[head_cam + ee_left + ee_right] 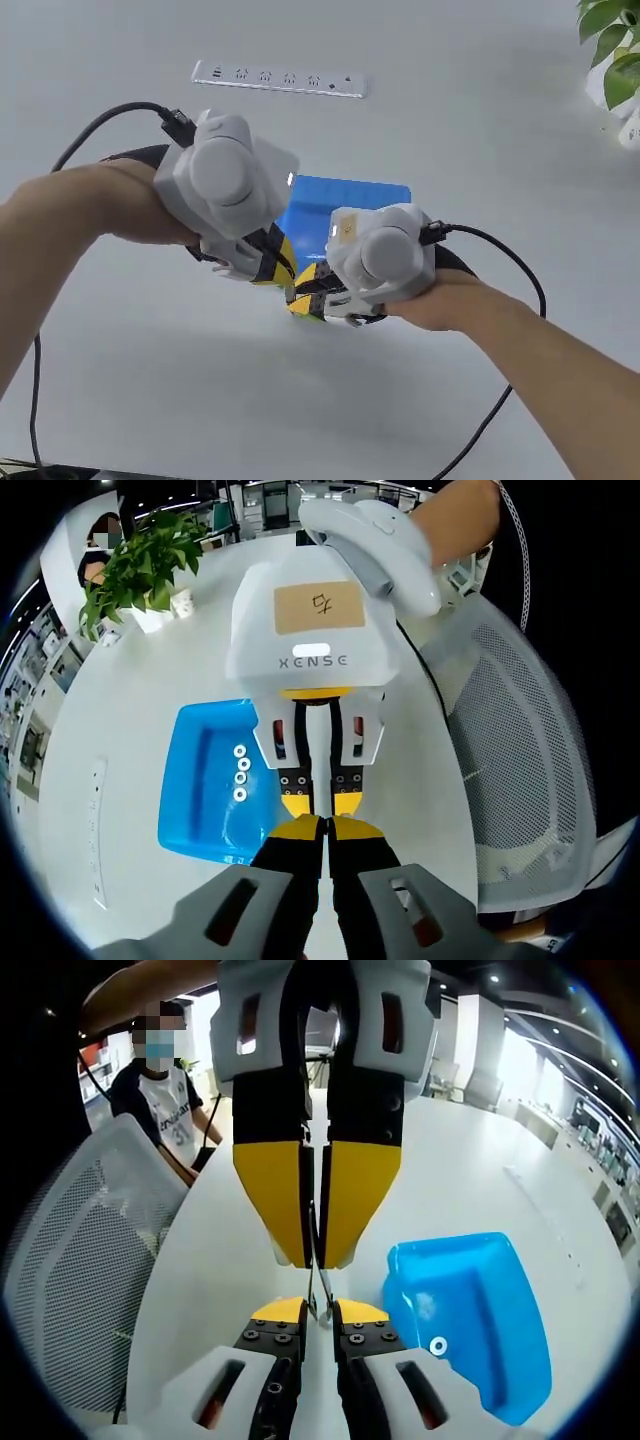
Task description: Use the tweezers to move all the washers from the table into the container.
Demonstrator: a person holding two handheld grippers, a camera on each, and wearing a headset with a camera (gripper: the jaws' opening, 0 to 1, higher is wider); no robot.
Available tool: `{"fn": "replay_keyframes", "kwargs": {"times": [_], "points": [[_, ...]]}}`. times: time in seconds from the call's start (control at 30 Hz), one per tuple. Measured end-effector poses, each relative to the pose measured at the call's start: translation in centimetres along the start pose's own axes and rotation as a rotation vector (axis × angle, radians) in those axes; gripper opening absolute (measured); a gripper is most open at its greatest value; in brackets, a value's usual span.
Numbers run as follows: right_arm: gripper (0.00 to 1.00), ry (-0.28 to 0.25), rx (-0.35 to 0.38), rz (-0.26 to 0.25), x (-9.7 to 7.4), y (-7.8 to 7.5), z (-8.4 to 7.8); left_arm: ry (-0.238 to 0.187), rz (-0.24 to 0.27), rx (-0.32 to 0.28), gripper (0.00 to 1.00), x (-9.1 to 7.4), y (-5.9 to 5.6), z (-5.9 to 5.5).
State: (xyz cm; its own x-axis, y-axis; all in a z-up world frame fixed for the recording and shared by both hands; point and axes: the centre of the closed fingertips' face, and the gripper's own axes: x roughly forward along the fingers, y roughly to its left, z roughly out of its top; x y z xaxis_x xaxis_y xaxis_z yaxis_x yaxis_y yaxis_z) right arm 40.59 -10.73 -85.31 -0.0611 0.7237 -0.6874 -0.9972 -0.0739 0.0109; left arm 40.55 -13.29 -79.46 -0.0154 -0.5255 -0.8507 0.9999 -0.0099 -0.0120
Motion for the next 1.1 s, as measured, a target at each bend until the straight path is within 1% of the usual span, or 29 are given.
{"fn": "replay_keyframes", "kwargs": {"times": [0.23,0.67,0.87,1.1], "points": [[0.11,0.012,-0.008,0.002,0.1,0.1,-0.23,-0.005,-0.008,0.002,0.04,0.14,-0.07,0.13],[0.11,0.021,-0.017,0.004,0.1,0.08,-0.47,-0.006,-0.013,0.0,0.04,0.07,0.18,-0.02],[0.11,0.01,-0.007,0.003,0.12,-0.02,-0.4,-0.008,-0.014,-0.003,0.04,0.02,0.2,-0.02],[0.09,0.011,-0.002,0.001,0.14,0.06,-0.44,-0.008,-0.016,-0.004,0.04,0.0,0.02,0.05]]}}
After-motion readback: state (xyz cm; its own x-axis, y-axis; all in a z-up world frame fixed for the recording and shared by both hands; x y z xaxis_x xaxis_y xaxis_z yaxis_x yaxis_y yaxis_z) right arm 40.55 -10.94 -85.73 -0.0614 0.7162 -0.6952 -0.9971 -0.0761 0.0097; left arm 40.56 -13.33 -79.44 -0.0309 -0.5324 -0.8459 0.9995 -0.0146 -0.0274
